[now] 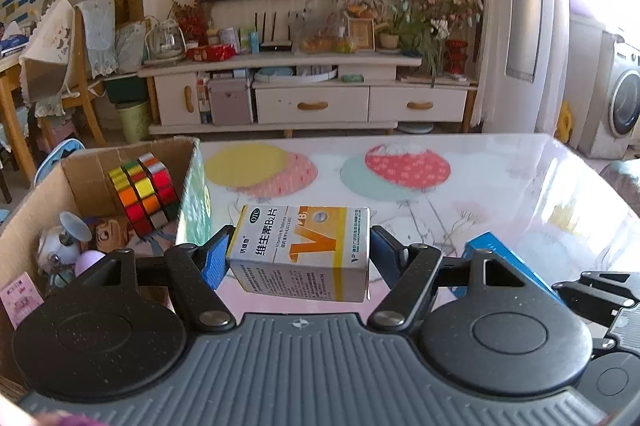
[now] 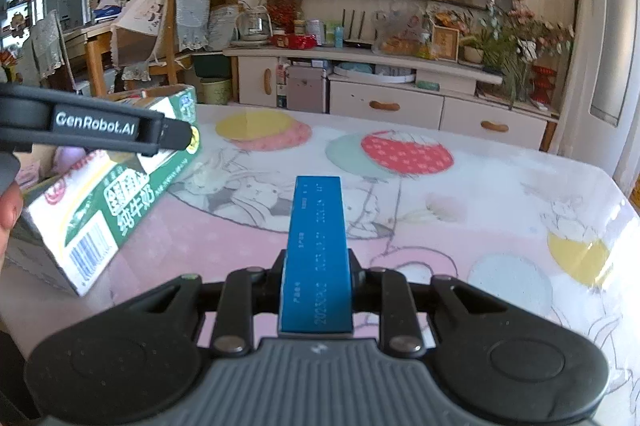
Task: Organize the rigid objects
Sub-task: 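Carry the vitamin box into the cardboard box with the left gripper while the right gripper carries the blue box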
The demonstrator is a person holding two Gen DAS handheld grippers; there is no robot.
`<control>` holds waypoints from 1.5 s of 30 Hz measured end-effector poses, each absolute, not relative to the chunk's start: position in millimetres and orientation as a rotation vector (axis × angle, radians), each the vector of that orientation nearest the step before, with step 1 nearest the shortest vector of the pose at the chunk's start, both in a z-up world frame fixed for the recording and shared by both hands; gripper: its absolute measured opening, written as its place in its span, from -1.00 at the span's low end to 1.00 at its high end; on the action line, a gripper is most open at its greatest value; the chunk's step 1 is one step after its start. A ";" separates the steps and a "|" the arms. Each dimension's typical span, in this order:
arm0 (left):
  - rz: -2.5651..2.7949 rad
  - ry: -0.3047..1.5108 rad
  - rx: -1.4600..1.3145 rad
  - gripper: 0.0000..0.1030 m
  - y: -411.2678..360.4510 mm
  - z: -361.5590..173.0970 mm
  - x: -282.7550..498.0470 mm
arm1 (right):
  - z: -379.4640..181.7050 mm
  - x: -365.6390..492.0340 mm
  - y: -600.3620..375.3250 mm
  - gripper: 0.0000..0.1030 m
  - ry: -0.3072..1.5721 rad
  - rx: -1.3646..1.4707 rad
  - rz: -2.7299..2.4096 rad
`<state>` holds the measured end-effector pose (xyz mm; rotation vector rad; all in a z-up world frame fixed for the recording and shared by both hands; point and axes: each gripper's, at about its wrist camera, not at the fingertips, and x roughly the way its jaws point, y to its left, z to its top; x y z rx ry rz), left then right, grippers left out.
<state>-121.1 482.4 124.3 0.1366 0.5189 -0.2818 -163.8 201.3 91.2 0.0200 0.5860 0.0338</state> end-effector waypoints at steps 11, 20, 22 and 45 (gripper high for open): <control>-0.231 0.461 0.051 0.72 522.9 148.7 -123.1 | 117.3 -152.2 236.5 -0.55 0.535 -0.009 0.105; -0.120 0.449 -0.039 0.72 577.7 163.1 -110.1 | 142.5 -124.2 287.5 -0.55 0.469 -0.027 0.227; -0.080 0.453 -0.032 0.72 586.0 162.6 -103.5 | 146.1 -116.4 298.6 -0.55 0.456 -0.037 0.254; 0.128 0.538 -0.028 0.73 619.7 160.6 -76.0 | 131.9 -55.2 369.5 -0.55 0.501 -0.044 0.387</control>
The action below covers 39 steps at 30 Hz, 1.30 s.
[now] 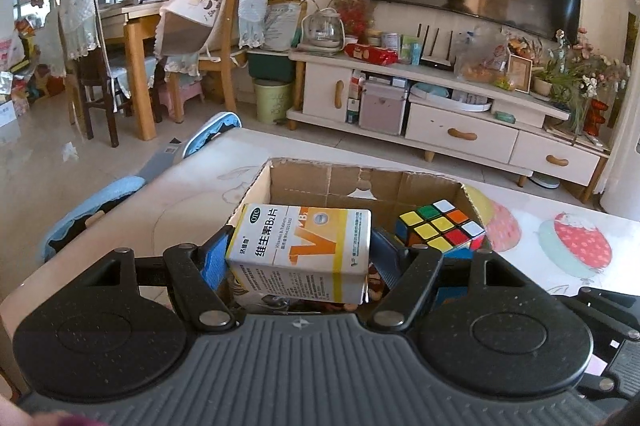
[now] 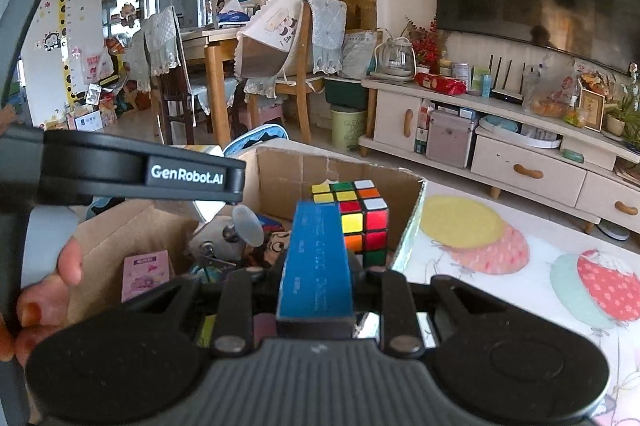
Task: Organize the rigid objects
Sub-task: 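Carry the vitamin box into the cardboard box with the left gripper while the right gripper carries the blue box, then open the left gripper over the box while the right gripper lowers the blue box in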
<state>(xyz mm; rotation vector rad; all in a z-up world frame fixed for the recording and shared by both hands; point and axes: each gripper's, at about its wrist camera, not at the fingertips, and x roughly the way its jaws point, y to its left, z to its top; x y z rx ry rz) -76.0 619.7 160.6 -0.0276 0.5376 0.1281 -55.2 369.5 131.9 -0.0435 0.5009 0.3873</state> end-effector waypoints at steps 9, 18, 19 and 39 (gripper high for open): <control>0.132 0.540 -0.009 1.00 616.2 164.5 -80.7 | 128.0 -64.0 375.6 0.35 0.495 -0.098 0.406; 0.128 0.525 -0.031 1.00 614.9 170.7 -88.3 | 135.3 -85.5 362.3 0.56 0.456 -0.107 0.357; 0.128 0.522 -0.030 1.00 613.8 171.3 -89.5 | 136.9 -86.6 360.8 0.57 0.455 -0.104 0.349; 0.107 0.517 -0.017 1.00 598.1 168.9 -129.5 | 149.5 -125.3 328.8 0.75 0.443 -0.050 0.183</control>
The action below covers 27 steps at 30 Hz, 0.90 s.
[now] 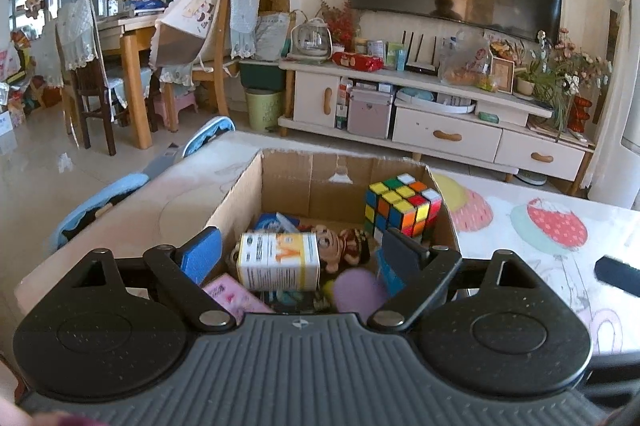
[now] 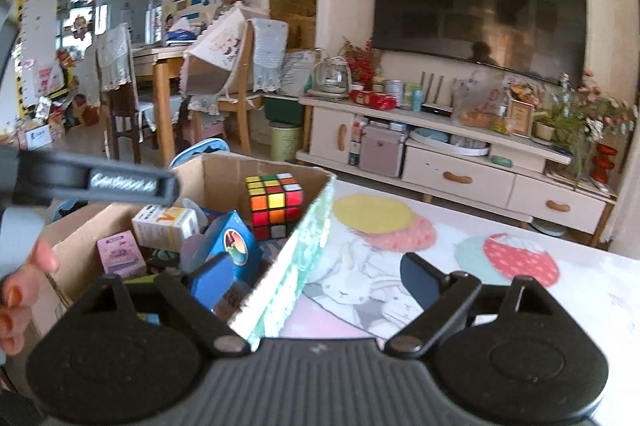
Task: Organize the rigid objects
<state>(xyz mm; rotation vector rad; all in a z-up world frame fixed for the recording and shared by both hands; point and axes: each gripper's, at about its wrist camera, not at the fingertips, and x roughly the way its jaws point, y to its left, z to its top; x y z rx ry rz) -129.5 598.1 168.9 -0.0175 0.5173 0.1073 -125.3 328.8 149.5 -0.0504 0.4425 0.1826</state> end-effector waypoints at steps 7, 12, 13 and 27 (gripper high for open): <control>0.103 0.530 -0.004 1.00 591.9 167.1 -153.9 | 155.3 -146.9 323.2 0.78 0.426 -0.029 0.138; 0.100 0.538 0.012 1.00 588.5 167.8 -169.9 | 160.6 -162.0 320.8 0.78 0.419 -0.027 0.129; 0.100 0.537 0.014 1.00 588.2 167.9 -173.8 | 161.7 -165.9 320.7 0.78 0.417 -0.031 0.128; 0.096 0.508 0.043 1.00 577.7 177.9 -218.8 | 172.3 -210.0 324.7 0.79 0.418 -0.052 0.123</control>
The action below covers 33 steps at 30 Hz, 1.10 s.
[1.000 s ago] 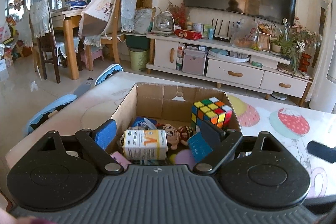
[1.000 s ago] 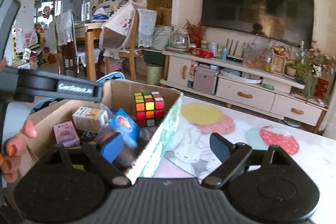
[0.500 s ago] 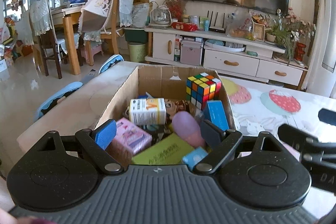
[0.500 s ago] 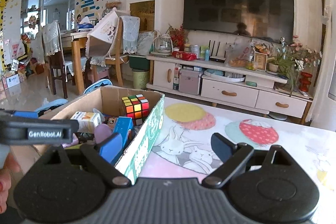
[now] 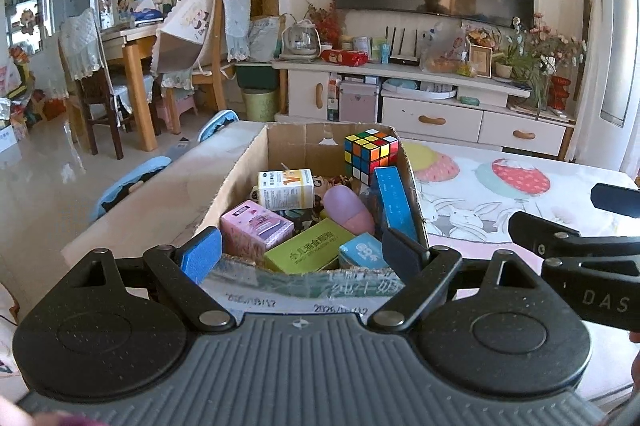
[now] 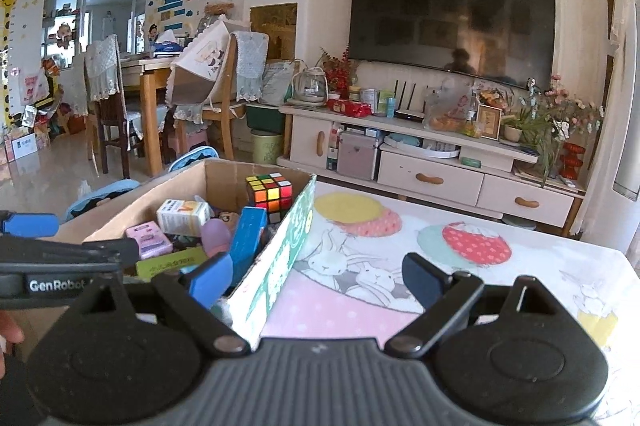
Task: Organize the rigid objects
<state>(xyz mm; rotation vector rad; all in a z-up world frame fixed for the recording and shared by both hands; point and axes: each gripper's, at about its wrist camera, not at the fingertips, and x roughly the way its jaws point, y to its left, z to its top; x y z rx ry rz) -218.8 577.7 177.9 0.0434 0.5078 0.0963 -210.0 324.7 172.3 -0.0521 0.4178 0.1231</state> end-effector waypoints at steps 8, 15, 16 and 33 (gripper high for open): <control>0.118 0.482 0.033 1.00 583.3 182.3 -236.6 | 180.8 -233.4 334.1 0.79 0.397 -0.064 0.146; 0.139 0.459 0.031 1.00 584.7 184.2 -247.4 | 186.6 -248.9 347.1 0.79 0.376 -0.080 0.174; 0.142 0.459 0.032 1.00 584.7 184.3 -248.2 | 187.5 -250.3 348.7 0.79 0.373 -0.082 0.177; 0.163 0.429 0.046 1.00 575.0 181.6 -258.9 | 193.2 -262.2 360.1 0.79 0.351 -0.101 0.188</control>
